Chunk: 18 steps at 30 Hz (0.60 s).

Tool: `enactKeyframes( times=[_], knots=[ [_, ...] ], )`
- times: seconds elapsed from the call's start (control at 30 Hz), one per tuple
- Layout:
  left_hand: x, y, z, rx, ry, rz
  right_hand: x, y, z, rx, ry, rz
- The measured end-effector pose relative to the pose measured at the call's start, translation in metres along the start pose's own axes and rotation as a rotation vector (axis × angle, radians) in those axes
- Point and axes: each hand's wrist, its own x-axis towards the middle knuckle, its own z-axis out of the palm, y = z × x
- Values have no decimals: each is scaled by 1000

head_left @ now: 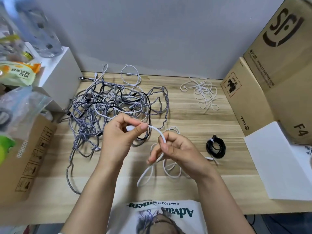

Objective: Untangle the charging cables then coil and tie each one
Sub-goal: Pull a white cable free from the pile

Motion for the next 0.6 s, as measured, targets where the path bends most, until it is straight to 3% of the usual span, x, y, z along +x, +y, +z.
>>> enactKeyframes(
  times=[0.1,0.17,0.2,0.27,0.4,0.6],
  knots=[
    [2,-4,-7,499,6,304,2,-2,6,40,140,24],
    [3,-8,-10,822,-102,510,5,-2,10,31,211,34],
    [3,-10,-9,873,-174,543,6,-4,12,29,230,31],
    [-3,-9,-5,787,-304,458,6,-11,15,3,238,7],
    [-11,-2,-2,302,-478,95,2,-27,17,-101,203,-56],
    [-20,7,3,-118,-570,-161,2,-36,17,-211,264,-89]
  ],
)
